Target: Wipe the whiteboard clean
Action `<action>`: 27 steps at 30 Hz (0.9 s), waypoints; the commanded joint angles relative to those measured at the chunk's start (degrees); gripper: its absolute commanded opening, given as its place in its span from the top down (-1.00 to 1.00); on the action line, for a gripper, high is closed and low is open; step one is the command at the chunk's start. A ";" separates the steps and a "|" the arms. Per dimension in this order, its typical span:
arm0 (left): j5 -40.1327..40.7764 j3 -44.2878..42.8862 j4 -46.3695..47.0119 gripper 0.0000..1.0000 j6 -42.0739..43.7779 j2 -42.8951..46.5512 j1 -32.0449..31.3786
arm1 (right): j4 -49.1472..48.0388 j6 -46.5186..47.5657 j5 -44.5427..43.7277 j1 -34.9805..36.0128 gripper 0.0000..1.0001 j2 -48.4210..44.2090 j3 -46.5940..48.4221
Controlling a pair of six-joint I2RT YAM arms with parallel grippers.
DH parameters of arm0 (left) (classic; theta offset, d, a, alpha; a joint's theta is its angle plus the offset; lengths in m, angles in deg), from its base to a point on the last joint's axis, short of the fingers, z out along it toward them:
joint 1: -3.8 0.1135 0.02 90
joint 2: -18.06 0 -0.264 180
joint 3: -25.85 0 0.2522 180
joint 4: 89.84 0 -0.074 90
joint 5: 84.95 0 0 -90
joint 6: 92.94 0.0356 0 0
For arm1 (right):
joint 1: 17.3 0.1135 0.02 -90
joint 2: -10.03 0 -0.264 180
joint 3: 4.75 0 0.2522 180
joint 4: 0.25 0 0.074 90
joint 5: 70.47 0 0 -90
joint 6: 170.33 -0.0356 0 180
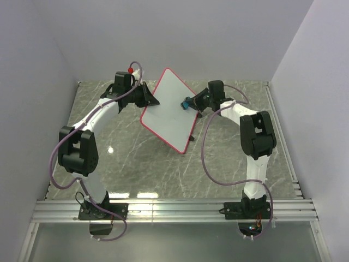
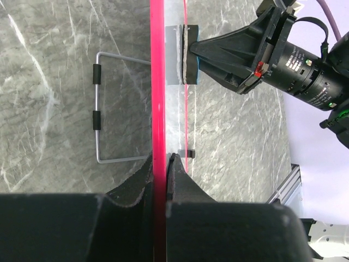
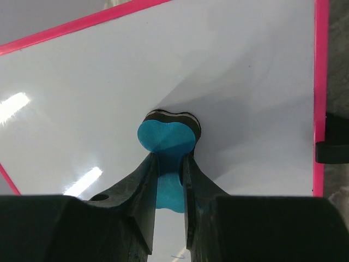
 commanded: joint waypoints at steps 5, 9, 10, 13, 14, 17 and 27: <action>1.67 0.28 -8.25 0.99 11.85 -2.15 -4.35 | 11.81 5.01 -2.13 5.91 1.00 3.43 2.15; 1.58 -0.69 -8.34 0.99 11.76 -2.94 -4.35 | 13.31 5.10 -1.60 10.82 1.00 2.82 4.10; 1.50 -0.87 -8.34 0.99 11.68 -3.21 -4.35 | 12.96 4.40 -1.60 11.80 1.00 2.47 3.67; 1.32 -1.83 -8.17 0.99 11.33 -4.00 -4.35 | 9.55 0.55 -1.25 17.15 1.00 0.53 -0.98; 1.15 -2.10 -7.90 0.99 11.24 -4.17 -4.26 | 8.31 -0.60 -0.90 18.39 1.00 0.01 -3.96; 0.44 -2.97 -7.46 0.99 10.71 -4.79 -4.26 | 5.05 -4.39 0.07 23.57 1.00 -0.52 -7.92; 0.27 -3.42 -7.02 0.99 10.62 -5.32 -4.17 | 0.40 -15.45 1.21 31.50 1.00 -5.44 -20.84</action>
